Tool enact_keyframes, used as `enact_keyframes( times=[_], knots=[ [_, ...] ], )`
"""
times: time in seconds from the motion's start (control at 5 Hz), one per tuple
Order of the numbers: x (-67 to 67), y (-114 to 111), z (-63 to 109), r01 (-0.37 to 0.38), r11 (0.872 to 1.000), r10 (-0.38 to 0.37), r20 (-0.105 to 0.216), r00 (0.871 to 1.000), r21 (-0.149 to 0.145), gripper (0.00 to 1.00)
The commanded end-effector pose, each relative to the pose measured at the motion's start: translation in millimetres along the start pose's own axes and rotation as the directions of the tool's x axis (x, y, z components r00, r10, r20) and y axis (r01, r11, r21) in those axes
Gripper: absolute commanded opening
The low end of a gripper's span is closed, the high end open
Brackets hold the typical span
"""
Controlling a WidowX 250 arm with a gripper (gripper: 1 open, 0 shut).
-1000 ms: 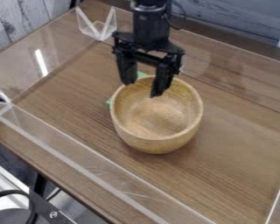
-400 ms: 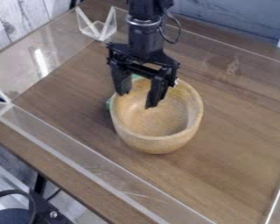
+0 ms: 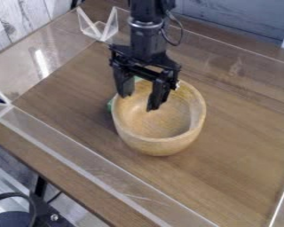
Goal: Remove the green block from inside the brown bowl and put it on the table
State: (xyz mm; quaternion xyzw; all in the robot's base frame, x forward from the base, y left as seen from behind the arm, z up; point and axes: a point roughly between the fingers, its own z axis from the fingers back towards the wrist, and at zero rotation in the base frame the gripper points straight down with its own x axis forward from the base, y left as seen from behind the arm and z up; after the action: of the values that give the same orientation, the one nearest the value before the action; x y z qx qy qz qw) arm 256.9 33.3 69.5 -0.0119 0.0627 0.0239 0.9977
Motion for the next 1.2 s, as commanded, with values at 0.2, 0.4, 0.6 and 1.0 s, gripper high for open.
enact_keyframes(
  times=[0.2, 0.4, 0.6, 1.0],
  knots=[
    [6.1, 9, 6.5, -0.022, 0.999, 0.024, 0.084, 0.996, -0.031, 1.00],
    [4.4, 12, 3.2, -0.032, 0.998, 0.037, 0.092, 0.995, -0.050, 1.00],
    [9.4, 16, -2.6, -0.048, 0.996, 0.054, 0.083, 0.995, -0.074, 1.00],
    [17.1, 17, -16.3, -0.090, 0.990, 0.097, 0.065, 0.993, -0.104, 1.00]
  ],
)
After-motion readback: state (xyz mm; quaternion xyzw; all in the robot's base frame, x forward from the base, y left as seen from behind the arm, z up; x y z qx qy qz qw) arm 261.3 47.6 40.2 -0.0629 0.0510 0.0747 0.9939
